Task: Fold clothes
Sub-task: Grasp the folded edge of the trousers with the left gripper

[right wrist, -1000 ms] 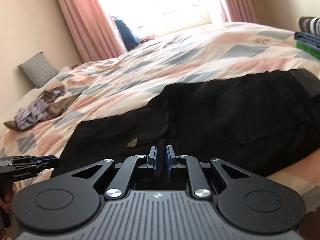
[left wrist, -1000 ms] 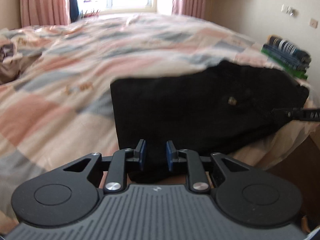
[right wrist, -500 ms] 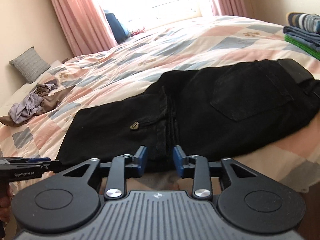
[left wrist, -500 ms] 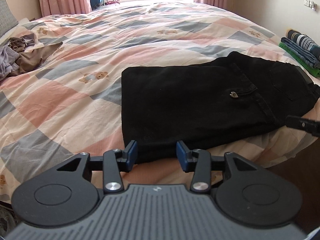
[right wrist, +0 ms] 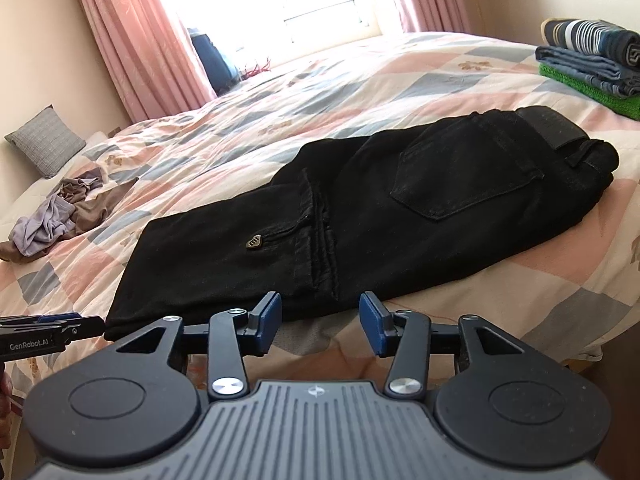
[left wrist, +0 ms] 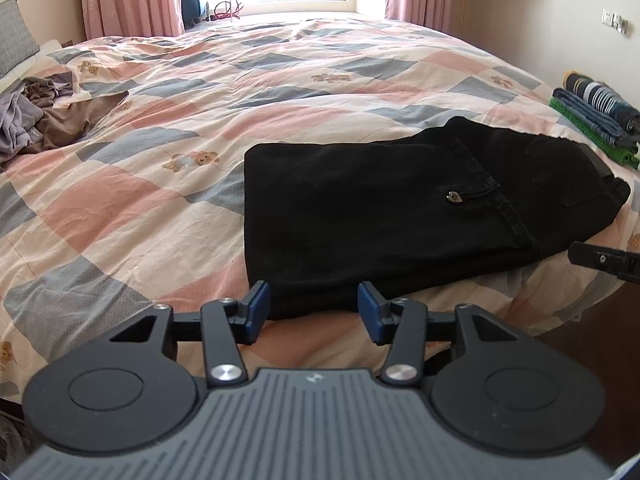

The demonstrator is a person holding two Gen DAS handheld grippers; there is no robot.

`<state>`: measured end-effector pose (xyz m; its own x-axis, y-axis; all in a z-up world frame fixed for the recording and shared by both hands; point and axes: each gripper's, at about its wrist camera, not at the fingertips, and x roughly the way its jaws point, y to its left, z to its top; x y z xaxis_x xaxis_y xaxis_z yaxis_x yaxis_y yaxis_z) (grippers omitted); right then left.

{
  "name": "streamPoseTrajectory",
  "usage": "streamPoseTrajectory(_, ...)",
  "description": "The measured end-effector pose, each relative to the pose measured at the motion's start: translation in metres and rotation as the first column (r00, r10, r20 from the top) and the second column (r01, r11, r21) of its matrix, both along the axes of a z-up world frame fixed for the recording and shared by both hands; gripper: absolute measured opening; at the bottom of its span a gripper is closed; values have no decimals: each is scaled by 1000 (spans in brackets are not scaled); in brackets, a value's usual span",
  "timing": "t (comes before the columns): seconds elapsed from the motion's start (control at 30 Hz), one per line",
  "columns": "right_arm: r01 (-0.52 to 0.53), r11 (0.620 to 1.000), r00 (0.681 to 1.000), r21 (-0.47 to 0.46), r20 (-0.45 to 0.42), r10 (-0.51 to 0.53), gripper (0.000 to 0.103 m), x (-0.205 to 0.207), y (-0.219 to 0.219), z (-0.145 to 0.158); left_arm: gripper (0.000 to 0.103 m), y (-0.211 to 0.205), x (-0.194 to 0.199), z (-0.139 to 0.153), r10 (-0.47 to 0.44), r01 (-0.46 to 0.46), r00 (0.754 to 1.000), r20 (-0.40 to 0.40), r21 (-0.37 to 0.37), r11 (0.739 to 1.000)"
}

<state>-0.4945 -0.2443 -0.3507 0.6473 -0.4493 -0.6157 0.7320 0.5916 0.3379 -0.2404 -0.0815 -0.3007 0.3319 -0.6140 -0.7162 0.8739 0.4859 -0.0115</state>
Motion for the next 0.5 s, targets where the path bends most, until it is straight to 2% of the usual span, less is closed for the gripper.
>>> streamPoseTrajectory(0.13, 3, 1000, 1000, 6, -12, -3, 49, 1, -2, -2, 46, 8, 14, -2, 5, -8, 998, -60, -39, 999)
streamPoseTrajectory(0.27, 11, 1000, 1000, 10, -18, -11, 49, 1, -4, -5, 54, 13, 41, -7, 41, -52, 989, -140, -74, 996)
streamPoseTrajectory(0.4, 13, 1000, 1000, 11, -28, -12, 49, 3, -6, -8, 58, 13, 68, -13, 64, -86, 974, -219, -95, 992)
streamPoseTrajectory(0.5, 5, 1000, 999, -9, -43, -6, 50, 8, -5, -10, 60, 10, 89, -23, 76, -111, 952, -297, -103, 988)
